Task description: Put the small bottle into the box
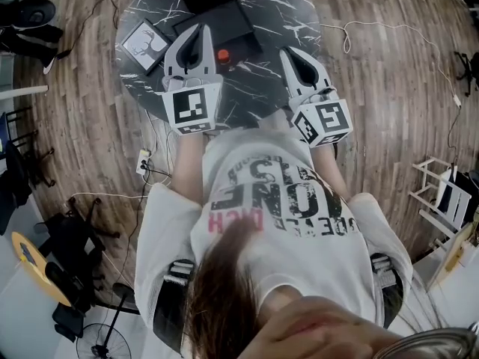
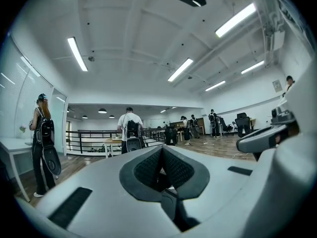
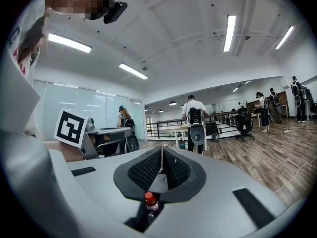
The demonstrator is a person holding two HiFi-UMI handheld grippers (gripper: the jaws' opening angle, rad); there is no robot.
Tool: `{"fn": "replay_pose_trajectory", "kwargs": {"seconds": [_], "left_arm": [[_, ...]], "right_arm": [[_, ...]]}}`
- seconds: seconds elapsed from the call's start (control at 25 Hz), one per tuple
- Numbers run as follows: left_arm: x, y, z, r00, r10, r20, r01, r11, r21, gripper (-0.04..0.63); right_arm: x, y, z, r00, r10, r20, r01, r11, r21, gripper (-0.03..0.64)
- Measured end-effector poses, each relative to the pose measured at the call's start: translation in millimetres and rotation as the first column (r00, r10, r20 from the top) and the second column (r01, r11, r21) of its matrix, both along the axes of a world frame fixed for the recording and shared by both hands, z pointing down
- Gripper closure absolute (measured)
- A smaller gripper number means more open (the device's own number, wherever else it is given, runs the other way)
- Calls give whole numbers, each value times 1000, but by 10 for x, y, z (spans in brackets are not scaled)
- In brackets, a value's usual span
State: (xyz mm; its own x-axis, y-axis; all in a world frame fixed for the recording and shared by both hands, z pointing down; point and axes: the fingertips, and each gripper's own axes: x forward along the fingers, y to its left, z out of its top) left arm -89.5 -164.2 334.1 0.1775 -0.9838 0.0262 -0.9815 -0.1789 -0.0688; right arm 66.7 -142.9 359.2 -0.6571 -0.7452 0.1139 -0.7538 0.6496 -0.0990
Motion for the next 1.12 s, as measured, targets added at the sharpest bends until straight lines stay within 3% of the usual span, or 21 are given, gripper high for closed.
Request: {"fn": "replay_pose_trajectory", "kwargs": {"seconds": [0.4, 1.12], "left_arm": [[27, 342, -343, 995, -97, 13, 96, 992, 76, 592], [48, 947, -334, 980, -197, -35, 199, 978, 62, 592]], "right_arm": [[114, 8, -164, 996, -88, 27, 86, 995, 59, 607], [-9, 162, -457, 982, -187, 3, 185, 975, 119, 607]]}}
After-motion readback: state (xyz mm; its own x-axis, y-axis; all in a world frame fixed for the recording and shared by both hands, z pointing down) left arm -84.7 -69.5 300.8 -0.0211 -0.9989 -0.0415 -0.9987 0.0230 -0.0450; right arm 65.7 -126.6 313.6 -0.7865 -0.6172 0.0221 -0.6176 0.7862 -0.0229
